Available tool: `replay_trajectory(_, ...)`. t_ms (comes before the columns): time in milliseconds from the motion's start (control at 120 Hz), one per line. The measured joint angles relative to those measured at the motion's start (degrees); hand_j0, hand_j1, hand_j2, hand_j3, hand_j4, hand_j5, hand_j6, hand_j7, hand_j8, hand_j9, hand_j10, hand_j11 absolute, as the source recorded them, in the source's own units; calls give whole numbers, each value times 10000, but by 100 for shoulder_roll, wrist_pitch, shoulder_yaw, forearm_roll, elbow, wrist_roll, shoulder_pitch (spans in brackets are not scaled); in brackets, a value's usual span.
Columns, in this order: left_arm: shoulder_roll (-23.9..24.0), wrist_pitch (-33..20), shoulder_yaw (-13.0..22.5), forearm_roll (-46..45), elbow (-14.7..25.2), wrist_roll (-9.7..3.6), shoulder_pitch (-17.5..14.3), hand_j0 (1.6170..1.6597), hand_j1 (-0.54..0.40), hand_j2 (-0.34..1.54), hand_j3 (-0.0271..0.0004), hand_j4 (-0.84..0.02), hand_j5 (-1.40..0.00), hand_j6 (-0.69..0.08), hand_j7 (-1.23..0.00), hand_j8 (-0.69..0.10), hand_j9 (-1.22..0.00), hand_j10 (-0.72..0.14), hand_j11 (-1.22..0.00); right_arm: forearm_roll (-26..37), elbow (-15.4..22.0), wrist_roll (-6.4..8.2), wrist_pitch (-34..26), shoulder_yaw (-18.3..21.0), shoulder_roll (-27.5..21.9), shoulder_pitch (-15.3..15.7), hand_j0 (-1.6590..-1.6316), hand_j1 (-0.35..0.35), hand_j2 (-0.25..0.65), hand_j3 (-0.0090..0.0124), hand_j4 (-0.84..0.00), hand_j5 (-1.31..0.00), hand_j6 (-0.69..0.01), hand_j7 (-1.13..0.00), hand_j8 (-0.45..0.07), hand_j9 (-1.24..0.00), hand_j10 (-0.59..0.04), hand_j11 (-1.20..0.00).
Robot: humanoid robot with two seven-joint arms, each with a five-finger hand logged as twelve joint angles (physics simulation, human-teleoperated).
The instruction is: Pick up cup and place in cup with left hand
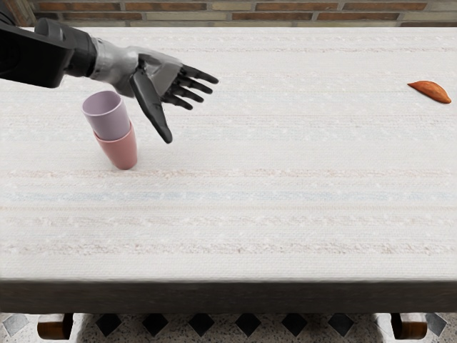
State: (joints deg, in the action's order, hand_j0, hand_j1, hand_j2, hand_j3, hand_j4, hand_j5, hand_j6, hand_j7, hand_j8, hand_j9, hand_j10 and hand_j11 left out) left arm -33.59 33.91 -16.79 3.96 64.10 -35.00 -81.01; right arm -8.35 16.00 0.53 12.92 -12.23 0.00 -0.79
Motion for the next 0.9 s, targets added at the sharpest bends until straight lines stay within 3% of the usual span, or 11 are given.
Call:
replay_trajectory(167,-623,89,-39,-1074,48,0,661,16581,3418,14,0,-75,-85,-74,-84,-73,-84,-72,-83,0,0,0,0,1,0,0,-16581,-3489,-2,0,1,1,8,0,6,1,4,0)
replay_trajectory(275,-1714,105,-47,-1578,272,0,1317,16581,3446,8,0,-38,-51,-35,-51,-34,-51,-36,-51,0,0,0,0,0,0,0,-16581,-3489,-2,0,-3,1,7,0,5,1,3,0)
replay_trajectory(500,-3085,113,-47,-1992,1109,0,1497,16581,3469,-4,0,-7,-19,-3,-19,-4,-19,-8,-19,0,0,0,0,-1,0,0,-16581,-3489,-2,0,0,1,7,0,5,1,3,0)
replay_trajectory(667,-3184,116,-41,-2033,1304,0,1561,16581,3474,-12,0,5,-9,8,-10,6,-10,0,-10,0,0,0,0,0,0,0,-16581,-3489,-2,0,1,1,8,0,6,1,4,0)
replay_trajectory(733,-3500,116,-41,-2101,1326,0,1565,16581,3474,-14,0,7,-7,10,-8,8,-8,2,-8,0,0,0,0,1,0,0,-16581,-3489,-2,0,-1,1,8,0,6,1,4,1)
replay_trajectory(900,-3673,117,-40,-2271,1339,0,1602,16581,3475,-18,0,15,-4,18,-5,14,-5,7,-5,0,0,0,0,0,0,0,-16581,-3489,-2,0,0,1,8,0,6,1,4,0)
